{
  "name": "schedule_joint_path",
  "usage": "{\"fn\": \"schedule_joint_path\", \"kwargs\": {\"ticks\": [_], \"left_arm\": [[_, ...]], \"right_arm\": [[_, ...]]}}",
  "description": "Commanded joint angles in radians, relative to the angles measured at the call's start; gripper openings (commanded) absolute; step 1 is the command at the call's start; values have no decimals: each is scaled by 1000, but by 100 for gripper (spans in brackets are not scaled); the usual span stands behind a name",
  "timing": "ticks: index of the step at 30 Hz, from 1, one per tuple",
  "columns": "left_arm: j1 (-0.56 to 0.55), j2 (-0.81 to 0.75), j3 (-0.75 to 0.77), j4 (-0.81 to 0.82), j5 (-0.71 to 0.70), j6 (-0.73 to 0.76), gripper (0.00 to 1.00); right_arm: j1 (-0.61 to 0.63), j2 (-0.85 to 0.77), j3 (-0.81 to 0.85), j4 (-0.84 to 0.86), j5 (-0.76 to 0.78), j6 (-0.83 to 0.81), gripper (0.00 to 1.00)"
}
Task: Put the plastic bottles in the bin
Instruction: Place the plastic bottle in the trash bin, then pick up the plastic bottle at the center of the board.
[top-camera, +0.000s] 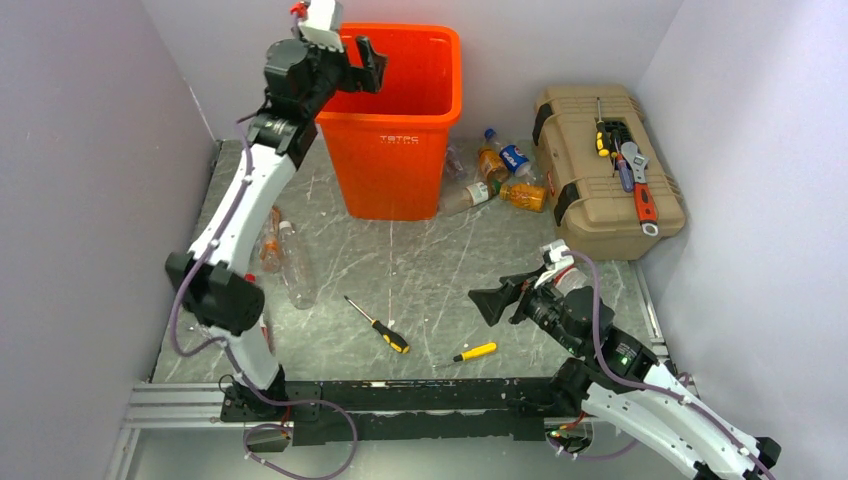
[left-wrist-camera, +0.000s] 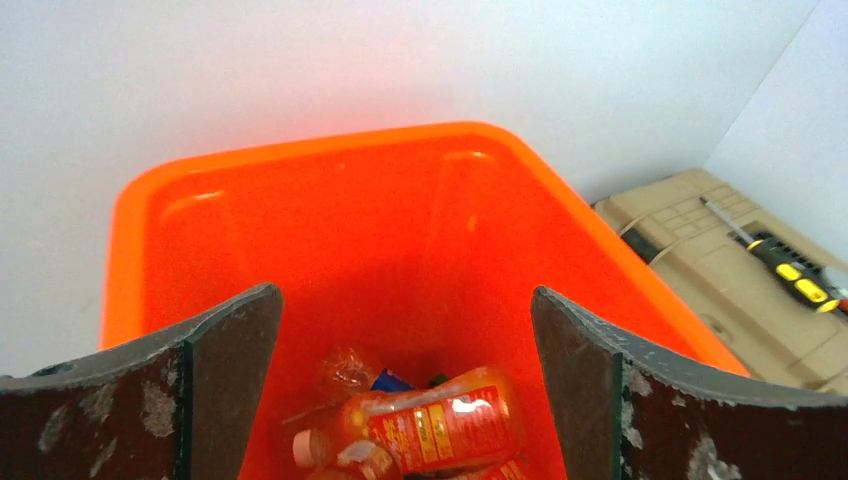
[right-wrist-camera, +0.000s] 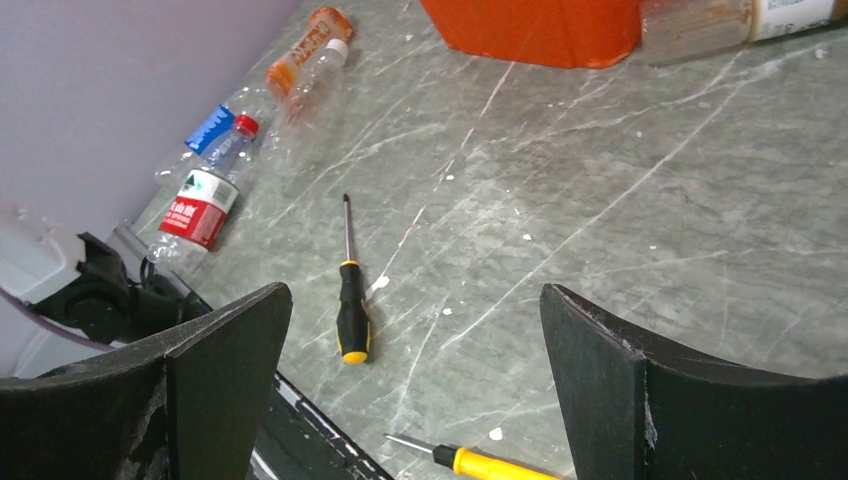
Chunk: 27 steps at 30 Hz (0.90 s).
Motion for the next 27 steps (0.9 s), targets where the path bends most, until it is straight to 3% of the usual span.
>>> {"fn": "schedule_joint_path", "kwargs": {"ticks": [1,9,15,19,27], "left_arm": [[-4,-281,-99,35,-59,-28,99],[-5,-764,-510,-249,-292,-25,100],[-4,-981,-829,-536,-460,-79,99],[-3,-952,-944,-661,-528,-302,100],[-3,-649,-969,-828,-499,-609,99]], "right_arm": [[4,-2,38,-4,60,1,100],[2,28,5,35,85,32,99],[2,192,-22,134,16,18,99],[4,347,-18,232,-58,26,98],[5,471,-25,352,-110,80,96]]}}
